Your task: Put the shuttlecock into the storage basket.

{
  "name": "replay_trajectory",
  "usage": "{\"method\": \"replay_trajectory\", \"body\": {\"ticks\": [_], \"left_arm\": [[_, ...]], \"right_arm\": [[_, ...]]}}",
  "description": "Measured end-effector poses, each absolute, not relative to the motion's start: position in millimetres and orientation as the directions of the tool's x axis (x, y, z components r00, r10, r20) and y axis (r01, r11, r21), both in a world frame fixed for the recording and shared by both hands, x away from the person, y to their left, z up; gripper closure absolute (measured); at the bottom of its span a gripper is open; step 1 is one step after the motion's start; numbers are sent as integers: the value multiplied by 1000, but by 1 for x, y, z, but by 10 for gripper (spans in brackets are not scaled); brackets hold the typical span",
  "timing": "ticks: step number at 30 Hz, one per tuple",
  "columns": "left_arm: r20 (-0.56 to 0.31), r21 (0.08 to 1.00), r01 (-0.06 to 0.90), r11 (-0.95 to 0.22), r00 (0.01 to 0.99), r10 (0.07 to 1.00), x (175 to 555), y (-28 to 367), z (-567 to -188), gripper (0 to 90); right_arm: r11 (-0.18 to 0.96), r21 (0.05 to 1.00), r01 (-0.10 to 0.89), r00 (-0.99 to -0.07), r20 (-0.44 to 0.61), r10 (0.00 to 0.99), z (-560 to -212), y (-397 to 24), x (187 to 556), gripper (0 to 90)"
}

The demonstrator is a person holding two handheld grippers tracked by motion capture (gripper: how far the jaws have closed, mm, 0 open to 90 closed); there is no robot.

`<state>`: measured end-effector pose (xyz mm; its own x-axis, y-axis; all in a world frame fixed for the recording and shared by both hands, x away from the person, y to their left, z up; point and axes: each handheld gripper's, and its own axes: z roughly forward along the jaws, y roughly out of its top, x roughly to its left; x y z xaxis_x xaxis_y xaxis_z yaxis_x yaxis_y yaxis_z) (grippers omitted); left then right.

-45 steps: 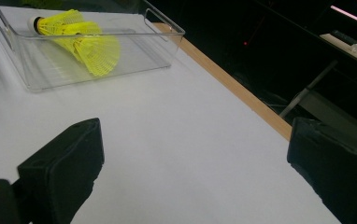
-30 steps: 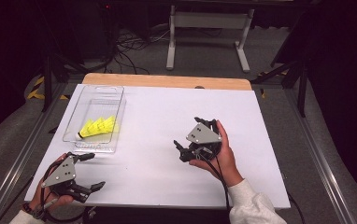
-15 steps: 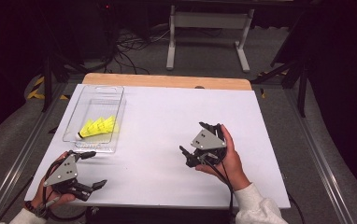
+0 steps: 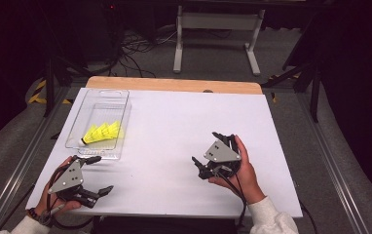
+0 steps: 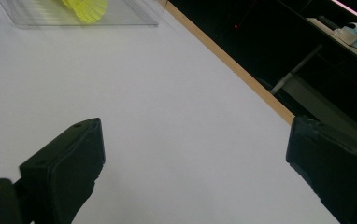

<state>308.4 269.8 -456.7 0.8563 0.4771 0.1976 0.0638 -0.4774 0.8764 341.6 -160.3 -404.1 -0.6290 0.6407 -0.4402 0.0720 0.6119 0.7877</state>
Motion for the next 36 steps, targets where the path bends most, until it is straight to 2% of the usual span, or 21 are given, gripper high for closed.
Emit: {"method": "replay_trajectory", "body": {"ticks": [36], "left_arm": [[214,891,37,-453,845,490,313,267,-456,35]], "right_arm": [[593,802,64,-623,-432,652,-432,-194,314,56]]}}
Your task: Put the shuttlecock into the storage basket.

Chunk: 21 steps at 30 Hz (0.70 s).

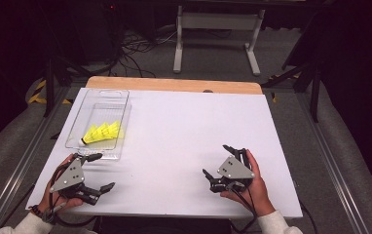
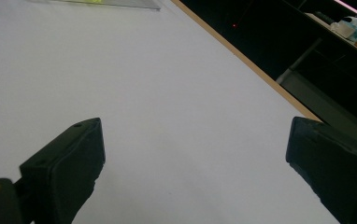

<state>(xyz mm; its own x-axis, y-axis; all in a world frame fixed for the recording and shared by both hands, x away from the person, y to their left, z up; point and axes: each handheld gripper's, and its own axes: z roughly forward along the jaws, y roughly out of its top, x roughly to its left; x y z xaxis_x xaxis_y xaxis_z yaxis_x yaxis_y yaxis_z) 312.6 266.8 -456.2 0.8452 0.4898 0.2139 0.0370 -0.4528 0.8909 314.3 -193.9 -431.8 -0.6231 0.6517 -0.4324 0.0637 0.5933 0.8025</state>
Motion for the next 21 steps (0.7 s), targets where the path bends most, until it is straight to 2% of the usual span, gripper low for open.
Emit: {"method": "replay_trajectory", "body": {"ticks": [21], "left_arm": [[213,901,22,-434,848,485,313,267,-455,43]], "right_arm": [[563,816,129,-599,-388,700,-454,-218,300,52]]}}
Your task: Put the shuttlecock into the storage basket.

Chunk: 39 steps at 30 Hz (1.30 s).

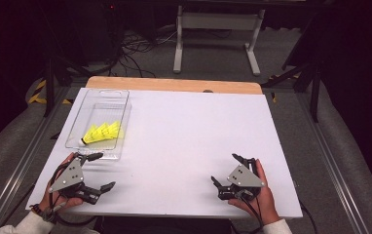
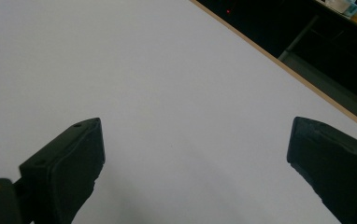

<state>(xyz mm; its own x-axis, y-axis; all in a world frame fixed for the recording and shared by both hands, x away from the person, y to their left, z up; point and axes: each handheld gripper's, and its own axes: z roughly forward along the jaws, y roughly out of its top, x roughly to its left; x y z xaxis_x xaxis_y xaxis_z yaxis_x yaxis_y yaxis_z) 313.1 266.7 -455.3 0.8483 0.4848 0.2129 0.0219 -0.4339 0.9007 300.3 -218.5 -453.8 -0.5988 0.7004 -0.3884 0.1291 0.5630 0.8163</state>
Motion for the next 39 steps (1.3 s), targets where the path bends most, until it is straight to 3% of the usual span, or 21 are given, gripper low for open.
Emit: {"method": "replay_trajectory", "body": {"ticks": [9,39], "left_arm": [[209,903,23,-428,849,485,313,267,-455,41],[206,902,16,-430,861,465,315,264,-455,39]], "right_arm": [[522,841,141,-599,-347,721,-460,-229,299,55],[557,822,121,-592,-391,705,-459,-220,293,53]]}}
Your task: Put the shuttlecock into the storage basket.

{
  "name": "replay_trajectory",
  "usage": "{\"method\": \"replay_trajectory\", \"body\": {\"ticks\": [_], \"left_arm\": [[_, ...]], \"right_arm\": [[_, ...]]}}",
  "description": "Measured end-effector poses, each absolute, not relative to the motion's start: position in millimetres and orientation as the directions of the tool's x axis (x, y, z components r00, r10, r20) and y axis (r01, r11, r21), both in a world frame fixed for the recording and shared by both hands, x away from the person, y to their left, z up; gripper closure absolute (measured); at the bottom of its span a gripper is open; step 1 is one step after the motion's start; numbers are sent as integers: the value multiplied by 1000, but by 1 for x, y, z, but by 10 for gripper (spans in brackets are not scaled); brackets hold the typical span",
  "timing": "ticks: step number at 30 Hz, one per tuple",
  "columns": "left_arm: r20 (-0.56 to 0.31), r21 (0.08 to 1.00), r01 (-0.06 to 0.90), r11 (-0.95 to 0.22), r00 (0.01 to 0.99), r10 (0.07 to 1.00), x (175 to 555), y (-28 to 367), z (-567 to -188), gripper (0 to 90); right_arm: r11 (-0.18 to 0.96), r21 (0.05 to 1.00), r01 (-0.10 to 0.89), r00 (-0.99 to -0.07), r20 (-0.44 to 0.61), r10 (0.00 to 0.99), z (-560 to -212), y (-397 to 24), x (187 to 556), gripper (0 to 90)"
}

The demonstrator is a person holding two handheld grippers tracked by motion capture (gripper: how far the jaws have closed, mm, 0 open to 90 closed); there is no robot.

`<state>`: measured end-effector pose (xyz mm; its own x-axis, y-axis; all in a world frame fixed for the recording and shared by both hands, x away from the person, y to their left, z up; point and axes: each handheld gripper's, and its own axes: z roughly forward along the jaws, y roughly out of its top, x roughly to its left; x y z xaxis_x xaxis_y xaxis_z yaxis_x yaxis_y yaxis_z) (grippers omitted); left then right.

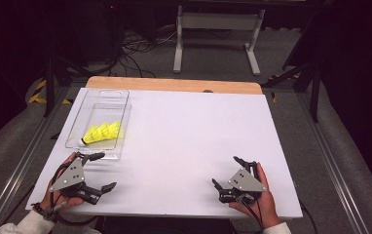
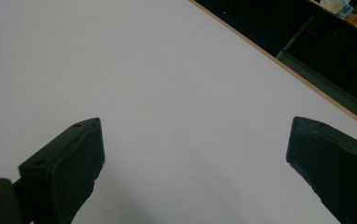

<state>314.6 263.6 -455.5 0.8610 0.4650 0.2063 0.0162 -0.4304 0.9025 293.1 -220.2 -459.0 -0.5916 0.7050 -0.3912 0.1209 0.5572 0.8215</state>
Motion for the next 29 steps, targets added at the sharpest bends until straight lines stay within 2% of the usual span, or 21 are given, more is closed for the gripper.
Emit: {"method": "replay_trajectory", "body": {"ticks": [29], "left_arm": [[204,900,25,-436,858,471,318,263,-455,41]], "right_arm": [[560,820,120,-592,-393,703,-460,-221,294,56]]}}
